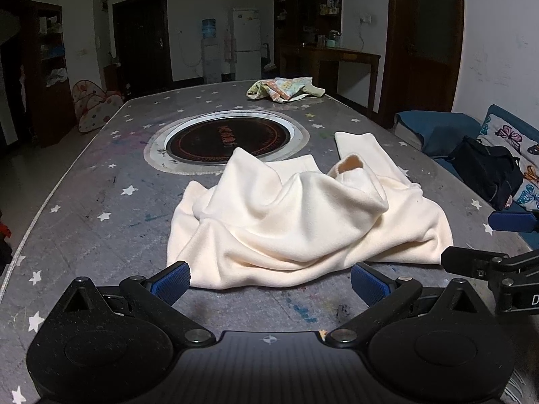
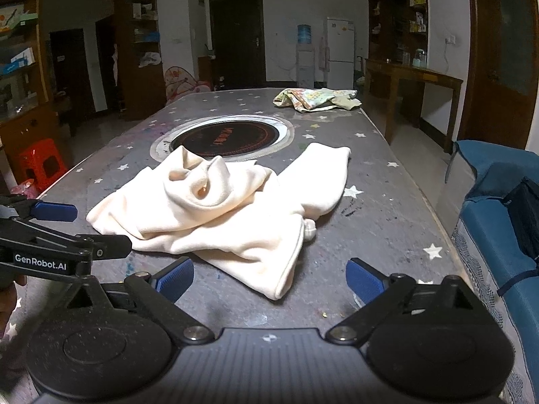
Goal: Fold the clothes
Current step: 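Move both grippers toward the crumpled cream shirt on the table, then grasp the shirt edge with the right gripper while the left gripper grasps beside it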
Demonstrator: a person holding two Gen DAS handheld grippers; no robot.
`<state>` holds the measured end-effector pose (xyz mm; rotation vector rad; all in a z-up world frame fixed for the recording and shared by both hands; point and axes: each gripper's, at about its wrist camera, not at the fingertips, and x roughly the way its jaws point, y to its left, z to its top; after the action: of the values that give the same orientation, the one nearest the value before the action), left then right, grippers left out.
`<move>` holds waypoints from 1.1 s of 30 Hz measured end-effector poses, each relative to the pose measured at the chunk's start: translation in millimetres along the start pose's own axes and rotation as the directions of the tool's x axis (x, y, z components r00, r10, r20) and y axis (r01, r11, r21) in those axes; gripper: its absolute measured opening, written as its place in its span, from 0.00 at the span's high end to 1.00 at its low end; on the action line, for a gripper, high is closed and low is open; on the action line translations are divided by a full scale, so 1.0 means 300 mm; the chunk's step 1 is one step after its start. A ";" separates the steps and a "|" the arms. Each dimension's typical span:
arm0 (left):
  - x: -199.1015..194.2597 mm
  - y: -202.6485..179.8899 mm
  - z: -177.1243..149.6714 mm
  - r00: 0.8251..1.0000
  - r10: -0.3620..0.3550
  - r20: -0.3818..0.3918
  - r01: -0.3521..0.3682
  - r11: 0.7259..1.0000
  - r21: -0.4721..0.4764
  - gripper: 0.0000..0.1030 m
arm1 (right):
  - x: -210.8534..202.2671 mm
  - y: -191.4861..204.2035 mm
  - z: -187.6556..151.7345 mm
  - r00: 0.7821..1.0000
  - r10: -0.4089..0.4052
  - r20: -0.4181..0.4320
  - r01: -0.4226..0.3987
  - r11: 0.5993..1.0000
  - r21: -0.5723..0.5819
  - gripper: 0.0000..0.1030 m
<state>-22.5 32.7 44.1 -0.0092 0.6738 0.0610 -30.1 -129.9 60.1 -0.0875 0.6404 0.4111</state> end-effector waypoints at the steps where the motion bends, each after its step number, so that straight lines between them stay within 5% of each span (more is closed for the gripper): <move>1: 0.000 0.002 0.002 1.000 0.001 0.000 -0.001 1.000 -0.001 0.00 | 0.003 0.003 0.003 1.000 0.002 0.000 -0.002 1.000 -0.001 0.05; 33: -0.020 0.074 0.097 0.998 0.004 0.056 -0.004 1.000 -0.003 0.03 | 0.041 0.104 0.119 0.996 0.086 0.023 -0.085 0.995 -0.047 0.27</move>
<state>-10.4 55.3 71.0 -0.0093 0.6175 0.0659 -13.6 -89.9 82.7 -0.0984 0.6113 0.5093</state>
